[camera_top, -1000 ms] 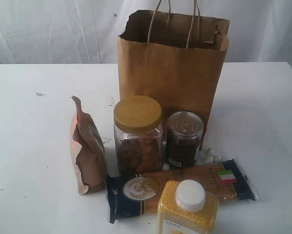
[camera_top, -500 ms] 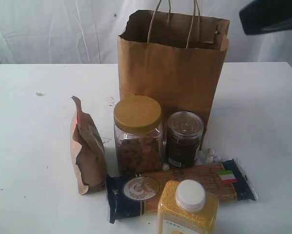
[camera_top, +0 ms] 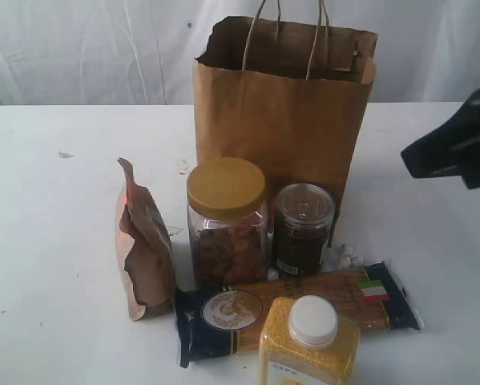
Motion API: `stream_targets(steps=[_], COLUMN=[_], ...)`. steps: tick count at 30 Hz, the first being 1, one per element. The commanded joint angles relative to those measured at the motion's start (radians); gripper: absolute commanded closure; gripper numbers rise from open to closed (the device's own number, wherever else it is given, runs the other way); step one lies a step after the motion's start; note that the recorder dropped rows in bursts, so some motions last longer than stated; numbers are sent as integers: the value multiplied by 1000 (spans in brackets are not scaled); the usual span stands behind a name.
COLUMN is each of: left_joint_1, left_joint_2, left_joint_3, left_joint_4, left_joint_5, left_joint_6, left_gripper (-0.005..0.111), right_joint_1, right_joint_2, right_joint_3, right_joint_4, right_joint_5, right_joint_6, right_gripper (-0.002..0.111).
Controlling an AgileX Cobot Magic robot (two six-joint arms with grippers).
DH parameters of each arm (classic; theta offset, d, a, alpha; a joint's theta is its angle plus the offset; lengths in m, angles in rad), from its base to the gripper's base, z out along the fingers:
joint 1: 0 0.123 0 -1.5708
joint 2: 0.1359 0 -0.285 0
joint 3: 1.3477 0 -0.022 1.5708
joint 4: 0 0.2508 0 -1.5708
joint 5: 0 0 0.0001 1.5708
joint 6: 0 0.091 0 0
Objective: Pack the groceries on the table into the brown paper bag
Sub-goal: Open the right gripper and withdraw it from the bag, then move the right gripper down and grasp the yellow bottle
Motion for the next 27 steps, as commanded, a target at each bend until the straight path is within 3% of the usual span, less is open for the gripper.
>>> stream_targets(steps=[1,8,16,23,27], left_joint_1=[-4,-4,-4,-4,-4], left_joint_2=[-4,-4,-4,-4,-4], left_joint_3=[3,3,3,3,3], left_joint_4=[1,1,1,1,1], left_joint_5=[-2,-2,-2,-2,-2], left_joint_6=[0,0,0,0,0], left_gripper=[107,107,107,107,107], right_joint_1=[26,26,83,84,84], right_joint_2=[-26,-160,-460,-607,-555], right_joint_3=[58,230,419,568,617], right_joint_4=[-140,-133,-11,-39,-97], right_joint_5=[-131,-347,-455,-419,-333], right_joint_6=[59,13,-246,-209,5], right_gripper=[108,108,108,108,108])
